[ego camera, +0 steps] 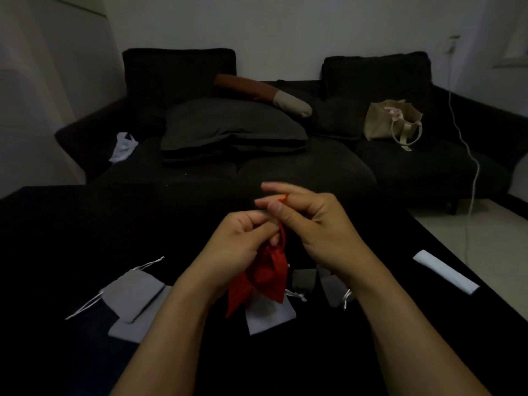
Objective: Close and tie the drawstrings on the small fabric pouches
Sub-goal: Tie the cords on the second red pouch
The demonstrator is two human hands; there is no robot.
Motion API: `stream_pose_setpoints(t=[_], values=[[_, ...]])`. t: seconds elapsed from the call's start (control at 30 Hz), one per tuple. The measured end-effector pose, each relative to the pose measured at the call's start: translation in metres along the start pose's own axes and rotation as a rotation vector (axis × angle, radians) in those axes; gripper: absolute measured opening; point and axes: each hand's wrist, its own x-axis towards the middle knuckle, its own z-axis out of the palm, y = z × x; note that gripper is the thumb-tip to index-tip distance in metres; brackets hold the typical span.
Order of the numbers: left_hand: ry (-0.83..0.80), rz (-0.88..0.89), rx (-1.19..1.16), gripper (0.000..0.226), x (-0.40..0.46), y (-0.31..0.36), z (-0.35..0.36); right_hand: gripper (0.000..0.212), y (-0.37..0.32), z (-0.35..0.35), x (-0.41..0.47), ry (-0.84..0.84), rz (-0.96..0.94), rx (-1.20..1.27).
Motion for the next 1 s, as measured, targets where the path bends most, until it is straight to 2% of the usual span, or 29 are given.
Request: stream_pose_setpoints(t=[0.2,0.3,0.4,0.57,0.67,0.83,1.0], values=[[-0.089,-0.103,-0.2,0.032,0.005,0.0,0.001,0.022,0.006,-0.003,-0.002,0.053,0.204,0.167],[-0.159,-0.094,-0.04,0.026,0.002,-0.002,0.003,0.019,0.009,-0.005,-0.002,0.051,0.241,0.082],[-0.115,-0.08,0.062,0.029,0.001,-0.004,0.006,0.02,0.009,-0.007,-0.004,0.038,0.303,0.041],[0.062,-0.148,-0.116,0.035,0.007,-0.008,0.007,0.022,0.008,-0.013,-0.002,0.081,0.449,0.128],[0.163,-0.177,-0.173,0.04,0.008,-0.01,0.006,0.021,0.003,-0.015,-0.004,0.124,0.438,0.109],[0.183,-0.142,-0.27,0.017,0.005,-0.009,0.004,0.036,-0.004,-0.008,-0.006,0.026,0.533,0.225],[0.147,-0.128,-0.252,0.013,0.001,-0.006,-0.001,0.019,-0.008,-0.006,-0.008,-0.087,0.574,0.199]])
